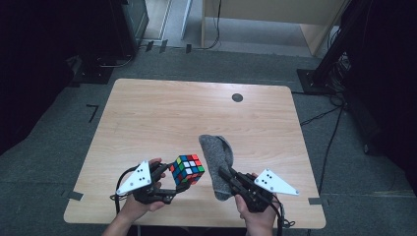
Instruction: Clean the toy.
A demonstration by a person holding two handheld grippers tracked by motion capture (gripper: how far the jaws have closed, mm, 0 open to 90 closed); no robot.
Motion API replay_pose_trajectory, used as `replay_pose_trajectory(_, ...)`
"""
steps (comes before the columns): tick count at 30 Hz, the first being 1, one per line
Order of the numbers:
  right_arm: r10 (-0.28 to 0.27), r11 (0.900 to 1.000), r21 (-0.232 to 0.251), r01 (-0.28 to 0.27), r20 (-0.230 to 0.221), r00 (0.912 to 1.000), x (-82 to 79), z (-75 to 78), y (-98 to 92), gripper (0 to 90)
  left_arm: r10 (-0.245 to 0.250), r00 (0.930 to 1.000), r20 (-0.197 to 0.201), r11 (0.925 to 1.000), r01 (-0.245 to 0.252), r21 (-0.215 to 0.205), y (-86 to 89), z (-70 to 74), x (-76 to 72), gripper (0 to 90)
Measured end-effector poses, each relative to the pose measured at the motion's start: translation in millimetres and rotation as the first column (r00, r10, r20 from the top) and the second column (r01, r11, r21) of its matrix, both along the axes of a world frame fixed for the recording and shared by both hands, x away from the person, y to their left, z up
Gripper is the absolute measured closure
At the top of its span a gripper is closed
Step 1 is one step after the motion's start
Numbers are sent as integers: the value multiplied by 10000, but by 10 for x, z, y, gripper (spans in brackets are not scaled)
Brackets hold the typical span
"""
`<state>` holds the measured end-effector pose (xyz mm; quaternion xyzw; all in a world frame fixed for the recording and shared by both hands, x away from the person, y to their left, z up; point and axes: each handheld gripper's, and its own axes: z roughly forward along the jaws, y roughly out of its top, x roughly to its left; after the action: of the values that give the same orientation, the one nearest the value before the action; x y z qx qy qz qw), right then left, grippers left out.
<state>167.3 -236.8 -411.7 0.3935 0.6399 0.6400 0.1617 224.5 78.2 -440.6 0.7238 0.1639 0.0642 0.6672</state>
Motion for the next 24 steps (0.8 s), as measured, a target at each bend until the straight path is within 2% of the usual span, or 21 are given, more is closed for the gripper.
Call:
replay_pose_trajectory(2, 238, 9996, 159, -241, 215, 9995, -28, 3, 55, 816, -108, 9998, -172, 9997, 104, -239, 16, 6, 10, 340)
replay_pose_trajectory(6, 904, 9911, 962, -920, 212, 9957, -48, -19, 125, 815, -473, 9981, -405, 9975, 451, -549, 13, 20, 6, 340)
replay_pose_trajectory(9, 1434, 9763, 1665, -1381, -204, 9894, -31, -86, 185, 813, -693, 9961, -543, 9947, 648, -800, -9, 31, -6, 340)
replay_pose_trajectory(10, 1654, 9666, 2058, -1528, -454, 9852, -16, -131, 203, 814, -698, 9963, -510, 9947, 656, -792, -13, 31, -9, 340)
replay_pose_trajectory(12, 1948, 9565, 2369, -1703, -837, 9773, 17, -195, 227, 813, -712, 9961, -512, 9947, 671, -775, -11, 30, -10, 340)
replay_pose_trajectory(13, 2198, 9549, 2296, -1881, -1208, 9680, 50, -236, 246, 812, -678, 9966, -477, 9954, 643, -714, -10, 30, -9, 340)
replay_pose_trajectory(14, 2248, 9590, 2086, -1920, -1466, 9633, 67, -256, 262, 811, -639, 9969, -456, 9960, 609, -650, -15, 30, -10, 340)
replay_pose_trajectory(15, 2127, 9708, 1509, -1866, -1815, 9601, 85, -277, 291, 811, -652, 9969, -439, 9961, 625, -616, -22, 29, -14, 340)
replay_pose_trajectory(16, 1810, 9824, 803, -1684, -1920, 9646, 90, -291, 319, 812, -616, 9974, -367, 9968, 596, -536, -32, 32, -21, 340)
replay_pose_trajectory(17, 1516, 9883, 412, -1466, -1791, 9721, 81, -293, 329, 812, -580, 9978, -334, 9972, 563, -499, -37, 34, -26, 340)
replay_pose_trajectory(21, 1205, 9832, 1486, -1060, -920, 9884, 35, -186, 193, 813, -475, 9984, -296, 9981, 463, -402, -18, 29, -17, 340)
replay_pose_trajectory(23, 1350, 9694, 2138, -1207, -538, 9894, 4, -142, 153, 813, -494, 9981, -365, 9976, 475, -497, -15, 21, -7, 340)
replay_pose_trajectory(24, 1541, 9645, 2247, -1385, -533, 9866, 4, -144, 165, 813, -528, 9979, -387, 9973, 507, -537, -16, 21, -7, 340)
